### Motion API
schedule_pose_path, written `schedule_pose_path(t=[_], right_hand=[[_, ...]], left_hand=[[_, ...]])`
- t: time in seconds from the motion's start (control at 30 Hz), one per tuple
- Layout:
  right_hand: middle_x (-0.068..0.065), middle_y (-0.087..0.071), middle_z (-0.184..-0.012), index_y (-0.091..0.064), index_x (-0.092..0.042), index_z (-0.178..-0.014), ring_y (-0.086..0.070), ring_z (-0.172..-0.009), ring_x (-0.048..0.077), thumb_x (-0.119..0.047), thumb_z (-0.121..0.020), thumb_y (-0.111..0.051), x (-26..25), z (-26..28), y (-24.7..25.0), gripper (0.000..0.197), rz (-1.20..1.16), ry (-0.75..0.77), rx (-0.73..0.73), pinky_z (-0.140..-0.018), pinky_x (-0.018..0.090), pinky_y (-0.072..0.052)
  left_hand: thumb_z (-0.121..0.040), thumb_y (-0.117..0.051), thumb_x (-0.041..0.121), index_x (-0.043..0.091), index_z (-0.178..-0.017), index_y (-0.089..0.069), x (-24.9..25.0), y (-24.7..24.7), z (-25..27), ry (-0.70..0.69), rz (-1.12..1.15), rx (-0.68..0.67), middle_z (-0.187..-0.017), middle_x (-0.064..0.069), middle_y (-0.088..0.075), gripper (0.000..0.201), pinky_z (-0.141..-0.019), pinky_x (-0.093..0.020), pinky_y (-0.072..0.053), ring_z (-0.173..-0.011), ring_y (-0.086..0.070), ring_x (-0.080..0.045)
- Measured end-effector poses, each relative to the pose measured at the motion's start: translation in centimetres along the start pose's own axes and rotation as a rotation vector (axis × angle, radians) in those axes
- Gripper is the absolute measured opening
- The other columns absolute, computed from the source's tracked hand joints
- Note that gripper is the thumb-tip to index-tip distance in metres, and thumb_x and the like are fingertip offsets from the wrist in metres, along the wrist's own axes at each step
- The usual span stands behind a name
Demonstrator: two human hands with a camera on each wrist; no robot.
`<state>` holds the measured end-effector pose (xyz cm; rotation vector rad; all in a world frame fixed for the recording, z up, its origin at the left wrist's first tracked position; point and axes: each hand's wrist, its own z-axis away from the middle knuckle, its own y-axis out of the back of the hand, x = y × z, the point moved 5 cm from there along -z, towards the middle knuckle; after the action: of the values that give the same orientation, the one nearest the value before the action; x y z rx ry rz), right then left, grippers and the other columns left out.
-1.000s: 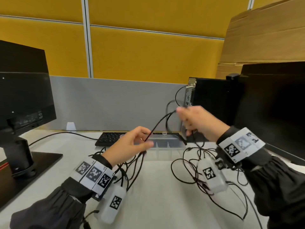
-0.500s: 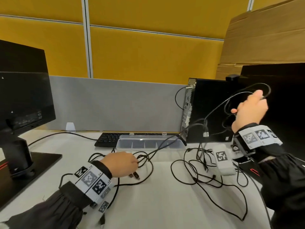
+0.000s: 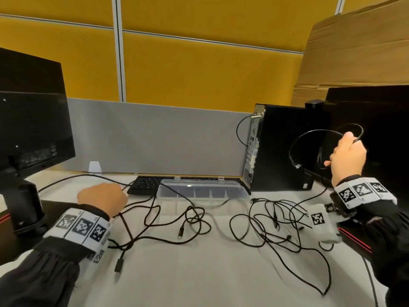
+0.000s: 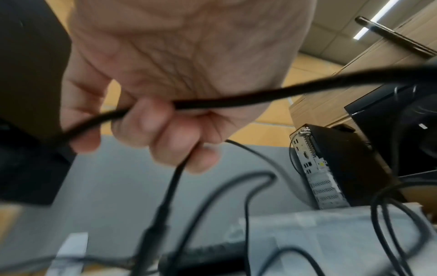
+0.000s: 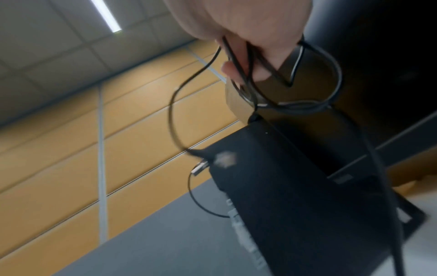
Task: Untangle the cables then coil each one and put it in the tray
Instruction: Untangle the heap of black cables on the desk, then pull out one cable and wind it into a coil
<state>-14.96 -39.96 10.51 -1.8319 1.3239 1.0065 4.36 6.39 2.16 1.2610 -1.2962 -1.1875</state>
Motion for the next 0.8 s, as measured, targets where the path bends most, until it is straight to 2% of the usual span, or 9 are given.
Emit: schedule_pose_path(t=[0.1, 0.17, 0.27, 0.33, 0.4, 0.5, 0.57, 0.7, 0.8], right_hand=[[-0.007, -0.034, -0.055, -0.040, -0.025, -0.067, -0.033, -0.044, 0.007, -0.031, -0.095, -0.037, -1.8, 3.0, -3.4, 0.029, -0.194, -0.093, -0.348, -0.043, 0.023, -0.033], [-0.007, -0.035, -0.056, -0.039, -0.022, -0.070, -0.034, -0.045, 0.008, -0.028, -0.098, -0.037, -3.7, 5.6, -5.6, 0.030, -0.132, 0.020, -0.574, -0.042, 0.022, -0.034], [-0.004, -0.034, -0.059, -0.039, -0.018, -0.073, -0.034, -0.047, 0.010, -0.030, -0.101, -0.034, -4.6, 7.5, -7.7, 0.030, 0.042, 0.176, -0.743, -0.042, 0.023, -0.037], [-0.001, -0.038, -0.063, -0.042, -0.015, -0.074, -0.040, -0.050, 0.014, -0.032, -0.101, -0.034, -3.7, 7.1, -8.3, 0.032, 0.295, 0.267, -0.740, -0.047, 0.028, -0.041], [0.006, -0.050, -0.071, -0.045, -0.012, -0.079, -0.053, -0.063, 0.022, -0.033, -0.101, -0.032, -1.8, 5.6, -7.9, 0.033, 0.582, 0.328, -0.687, -0.062, 0.038, -0.047], [0.018, -0.061, -0.098, -0.050, -0.003, -0.108, -0.060, -0.091, 0.034, -0.032, -0.101, -0.031, 2.3, 2.7, -6.0, 0.035, 0.974, 0.225, -0.632, -0.085, 0.047, -0.047], [0.017, -0.057, -0.113, -0.046, -0.005, -0.127, -0.058, -0.103, 0.031, -0.026, -0.100, -0.036, 4.8, 1.5, -4.8, 0.036, 1.238, 0.131, -0.686, -0.092, 0.042, -0.047], [0.005, -0.056, -0.095, -0.058, -0.006, -0.119, -0.058, -0.089, 0.020, -0.045, -0.098, -0.035, 5.6, 2.2, -3.3, 0.049, 1.625, 0.168, -0.844, -0.082, 0.030, -0.044], [0.001, -0.056, -0.087, -0.058, -0.013, -0.114, -0.061, -0.087, 0.021, -0.042, -0.099, -0.034, 1.8, 3.3, -3.4, 0.040, 1.727, 0.412, -0.602, -0.074, 0.032, -0.045]], left_hand=[[-0.094, -0.033, 0.029, 0.019, -0.113, -0.055, 1.9, 1.8, 0.5, -0.104, 0.008, 0.184, -0.116, -0.003, -0.056, 0.030, -0.098, -0.040, -0.035, -0.108, -0.052, -0.022], [-0.093, -0.035, 0.036, 0.021, -0.117, -0.050, 5.0, 3.0, 1.8, -0.308, 0.133, 0.287, -0.119, -0.003, -0.051, 0.032, -0.098, -0.042, -0.034, -0.114, -0.048, -0.022], [-0.090, -0.042, 0.048, 0.031, -0.129, -0.042, 9.6, 2.6, 4.4, -0.630, 0.309, 0.119, -0.127, 0.005, -0.048, 0.042, -0.104, -0.045, -0.031, -0.118, -0.044, -0.016], [-0.086, -0.049, 0.056, 0.036, -0.133, -0.038, 11.2, 0.6, 5.5, -0.744, 0.316, -0.116, -0.134, 0.009, -0.044, 0.051, -0.108, -0.047, -0.026, -0.125, -0.040, -0.014], [-0.081, -0.055, 0.061, 0.040, -0.135, -0.034, 11.6, -1.9, 5.9, -0.810, 0.199, -0.269, -0.141, 0.010, -0.039, 0.062, -0.110, -0.049, -0.021, -0.131, -0.034, -0.015], [-0.076, -0.064, 0.056, 0.043, -0.134, -0.036, 11.2, -4.7, 5.8, -0.843, -0.027, -0.338, -0.142, 0.008, -0.036, 0.066, -0.111, -0.053, -0.015, -0.134, -0.026, -0.017], [-0.080, -0.061, 0.052, 0.040, -0.123, -0.048, 11.1, -5.0, 5.7, -0.854, -0.113, -0.294, -0.135, 0.006, -0.042, 0.047, -0.110, -0.053, -0.016, -0.130, -0.030, -0.018], [-0.095, -0.044, 0.040, 0.030, -0.114, -0.059, 11.1, -4.2, 4.8, -0.807, 0.012, -0.226, -0.118, 0.005, -0.058, 0.026, -0.105, -0.045, -0.023, -0.115, -0.046, -0.017], [-0.098, -0.036, 0.036, 0.029, -0.100, -0.061, 10.9, -3.4, 4.2, -0.798, 0.175, -0.168, -0.104, 0.008, -0.063, 0.025, -0.097, -0.038, -0.034, -0.100, -0.055, -0.013]])
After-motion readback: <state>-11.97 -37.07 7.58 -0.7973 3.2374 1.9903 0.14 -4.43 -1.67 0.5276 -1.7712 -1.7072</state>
